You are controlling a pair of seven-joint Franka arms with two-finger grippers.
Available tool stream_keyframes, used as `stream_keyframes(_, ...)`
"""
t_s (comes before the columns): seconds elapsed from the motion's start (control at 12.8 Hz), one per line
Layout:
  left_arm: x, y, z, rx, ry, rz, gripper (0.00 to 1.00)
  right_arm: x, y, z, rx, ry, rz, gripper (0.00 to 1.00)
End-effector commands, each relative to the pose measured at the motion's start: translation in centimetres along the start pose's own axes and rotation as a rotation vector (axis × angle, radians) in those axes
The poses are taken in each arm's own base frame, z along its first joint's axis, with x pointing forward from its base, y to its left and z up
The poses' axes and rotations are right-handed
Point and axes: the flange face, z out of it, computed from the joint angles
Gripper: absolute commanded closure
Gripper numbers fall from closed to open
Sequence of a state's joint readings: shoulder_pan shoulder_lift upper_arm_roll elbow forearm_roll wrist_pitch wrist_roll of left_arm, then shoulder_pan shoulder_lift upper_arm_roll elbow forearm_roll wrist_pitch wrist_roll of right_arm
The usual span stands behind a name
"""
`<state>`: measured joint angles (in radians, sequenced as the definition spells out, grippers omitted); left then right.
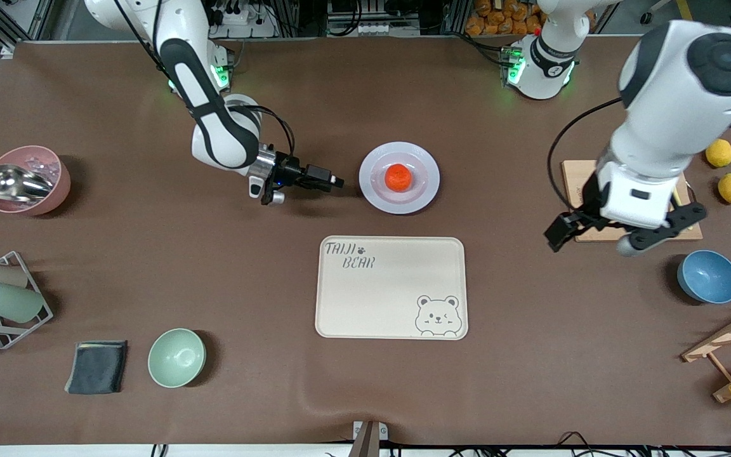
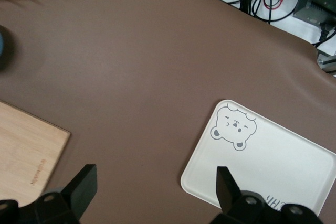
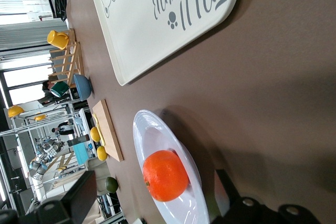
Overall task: Place orange and plate with both arms
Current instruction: 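Release the orange on the plate while the right gripper reaches the plate rim, then grip the plate rim with the right gripper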
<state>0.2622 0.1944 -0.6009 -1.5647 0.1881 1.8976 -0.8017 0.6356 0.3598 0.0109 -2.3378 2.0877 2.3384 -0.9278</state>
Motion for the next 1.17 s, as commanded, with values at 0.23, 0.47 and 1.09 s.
stream_keyframes(0.23,2.5,-5.4,-5.2,-0.014,-0.031,0.141,0.00,-0.3,0.6,3.6,0.014,0.016,0.005,0.13)
stream_keyframes(0.47,4.0,-10.1,-6.6,-0.065,-0.075,0.181,0.00,-0.5,0.9,4.4,-0.004,0.018,0.005,0.15)
stream_keyframes(1.09,2.9,-12.6,-6.2,-0.027,-0.120,0.259,0.00,-2.5,0.9,7.2,-0.021,0.024,0.022,0.24)
